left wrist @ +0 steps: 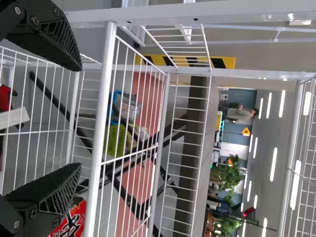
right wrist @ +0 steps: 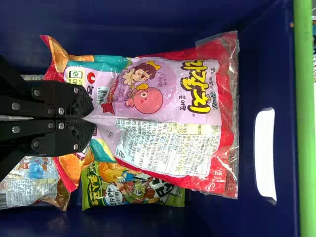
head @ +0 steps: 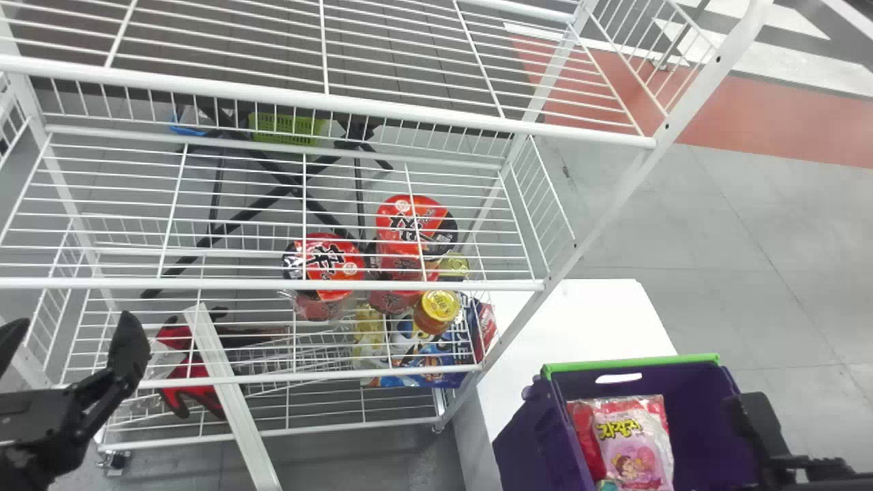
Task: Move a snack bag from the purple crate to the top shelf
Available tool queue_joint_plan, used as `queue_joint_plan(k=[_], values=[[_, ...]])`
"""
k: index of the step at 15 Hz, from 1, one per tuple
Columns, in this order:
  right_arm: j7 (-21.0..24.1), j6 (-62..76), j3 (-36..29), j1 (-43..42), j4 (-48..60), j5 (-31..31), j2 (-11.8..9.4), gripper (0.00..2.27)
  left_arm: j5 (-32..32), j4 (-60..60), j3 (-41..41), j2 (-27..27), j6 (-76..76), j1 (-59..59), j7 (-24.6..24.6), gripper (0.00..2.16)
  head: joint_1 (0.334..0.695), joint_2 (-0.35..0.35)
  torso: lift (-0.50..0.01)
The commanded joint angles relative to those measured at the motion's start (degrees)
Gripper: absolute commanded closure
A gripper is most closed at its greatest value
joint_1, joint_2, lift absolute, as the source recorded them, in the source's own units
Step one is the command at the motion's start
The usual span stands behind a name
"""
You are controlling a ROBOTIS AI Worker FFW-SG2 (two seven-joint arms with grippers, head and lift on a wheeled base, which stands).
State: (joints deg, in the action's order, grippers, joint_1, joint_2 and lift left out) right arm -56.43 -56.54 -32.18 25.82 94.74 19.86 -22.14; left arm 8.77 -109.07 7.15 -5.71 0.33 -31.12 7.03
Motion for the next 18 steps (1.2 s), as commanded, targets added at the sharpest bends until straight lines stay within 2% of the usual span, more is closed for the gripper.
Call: queue_joint_plan(k=[1,18], values=[[-0.53,-0.91,-0.25,0.28,0.71,0.00,-0.01,1.65,-0.15,-0.09,0.32,0.00,-0.01,0.01,0.00,0.14,0.695,-0.350,-0.293],[-0.70,-0.03,-1.39,0.46,0.71,0.00,-0.01,1.65,-0.42,0.61,1.03,0.00,0.51,0.71,0.09,0.13,0.695,-0.350,-0.225]])
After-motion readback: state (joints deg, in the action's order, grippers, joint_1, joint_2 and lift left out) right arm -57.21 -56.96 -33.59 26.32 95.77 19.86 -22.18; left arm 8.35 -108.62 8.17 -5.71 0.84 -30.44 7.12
